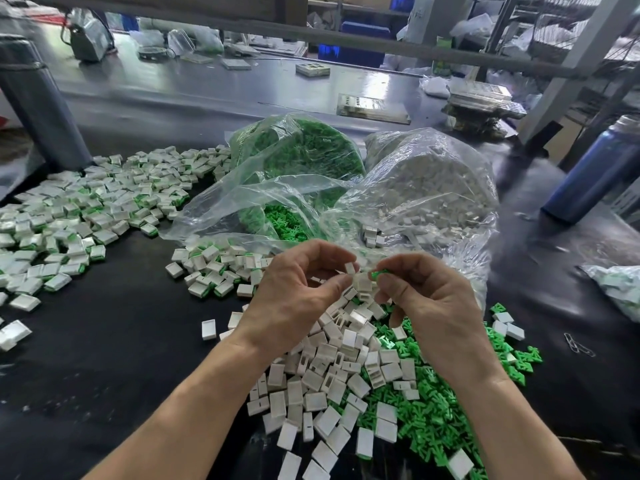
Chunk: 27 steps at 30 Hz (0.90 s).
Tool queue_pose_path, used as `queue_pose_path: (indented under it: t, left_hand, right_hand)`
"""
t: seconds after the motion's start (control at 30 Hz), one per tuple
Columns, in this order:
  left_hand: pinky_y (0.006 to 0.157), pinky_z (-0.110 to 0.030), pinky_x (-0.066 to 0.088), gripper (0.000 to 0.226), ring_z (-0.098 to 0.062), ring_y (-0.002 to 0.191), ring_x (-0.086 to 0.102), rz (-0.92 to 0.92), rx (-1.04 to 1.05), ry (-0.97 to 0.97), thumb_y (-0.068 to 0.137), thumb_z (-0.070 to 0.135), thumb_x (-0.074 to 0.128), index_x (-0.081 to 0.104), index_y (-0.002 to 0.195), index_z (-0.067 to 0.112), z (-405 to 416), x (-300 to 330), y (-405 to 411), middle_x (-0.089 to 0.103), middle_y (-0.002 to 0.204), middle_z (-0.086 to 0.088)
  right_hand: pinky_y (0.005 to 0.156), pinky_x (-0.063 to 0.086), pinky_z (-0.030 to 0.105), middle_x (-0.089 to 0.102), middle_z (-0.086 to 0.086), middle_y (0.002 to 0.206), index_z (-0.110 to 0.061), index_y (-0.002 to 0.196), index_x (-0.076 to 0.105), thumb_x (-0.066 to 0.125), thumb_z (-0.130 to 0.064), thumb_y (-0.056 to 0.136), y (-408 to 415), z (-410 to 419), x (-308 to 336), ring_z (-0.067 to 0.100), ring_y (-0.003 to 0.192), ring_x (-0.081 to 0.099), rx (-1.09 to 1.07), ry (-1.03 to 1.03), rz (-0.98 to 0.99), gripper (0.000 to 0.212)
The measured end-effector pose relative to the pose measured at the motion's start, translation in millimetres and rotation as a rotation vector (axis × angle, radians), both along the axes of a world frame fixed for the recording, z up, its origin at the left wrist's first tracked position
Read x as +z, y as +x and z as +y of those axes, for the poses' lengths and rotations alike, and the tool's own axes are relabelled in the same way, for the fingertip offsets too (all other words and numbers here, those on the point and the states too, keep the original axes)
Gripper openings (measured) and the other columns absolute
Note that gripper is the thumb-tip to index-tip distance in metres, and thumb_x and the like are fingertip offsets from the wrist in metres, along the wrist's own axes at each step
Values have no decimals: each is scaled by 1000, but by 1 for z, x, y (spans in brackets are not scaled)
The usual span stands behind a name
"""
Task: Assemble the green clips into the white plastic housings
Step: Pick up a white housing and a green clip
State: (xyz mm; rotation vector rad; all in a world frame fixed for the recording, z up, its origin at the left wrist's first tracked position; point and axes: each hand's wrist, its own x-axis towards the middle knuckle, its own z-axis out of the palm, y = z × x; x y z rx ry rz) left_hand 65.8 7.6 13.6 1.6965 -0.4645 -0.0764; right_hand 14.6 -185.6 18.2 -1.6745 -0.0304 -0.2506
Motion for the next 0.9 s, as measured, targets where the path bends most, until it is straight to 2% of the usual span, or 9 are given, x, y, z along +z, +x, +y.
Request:
queue_pose_path:
  t: [0.2,0.3,0.47,0.57,0.67,0.8,0.9]
  left_hand:
    - [80,-26,59,24,-17,99,73,30,-40,-83,94,8,73,70,112,23,0,0,-2,77,106,-1]
    - [79,-25,59,23,-23,96,71,33,-50,-111,94,11,72,74,112,24,1,0,-3,75,103,-4]
    - [77,-30,62,22,-29,92,73,68,-47,-163,87,17,75,74,109,19,-1,2,-2,76,98,-7]
    - [73,-26,61,22,-26,88,76,114,-37,-210,86,16,78,70,107,13,-1,1,-1,79,96,-8]
    - [73,-26,61,22,-26,88,77,141,-36,-255,87,16,77,70,107,15,-1,1,-1,80,97,-9]
    - [73,-28,61,15,-27,90,77,150,-48,-292,94,8,71,73,108,15,-1,1,-2,80,99,-9]
    - [73,-30,63,12,-28,90,78,177,-52,-302,96,9,68,70,108,10,-1,2,-2,80,100,-9]
  right_hand:
    - [56,56,26,74,7,87,-21,106,77,71,-5,94,-2,0,1,18,71,66,10,12,-19,21]
    - [58,57,27,74,5,91,-24,109,76,71,-4,94,-3,1,1,17,75,67,12,-13,-20,25]
    - [60,57,27,75,3,94,-23,110,73,73,-6,91,-2,2,1,16,78,68,6,25,0,26]
    - [59,56,27,74,6,92,-25,105,75,73,-5,92,-2,2,-1,18,76,67,0,27,-14,23]
    - [59,56,28,73,9,91,-28,102,76,73,-7,93,-2,1,-2,21,73,66,2,15,-32,23]
    - [60,58,33,74,9,90,-27,103,76,71,-7,95,-1,0,-3,36,74,67,2,0,-47,21]
    - [57,57,30,72,9,90,-27,108,74,69,-9,96,-2,1,-2,23,72,67,22,17,-66,22]
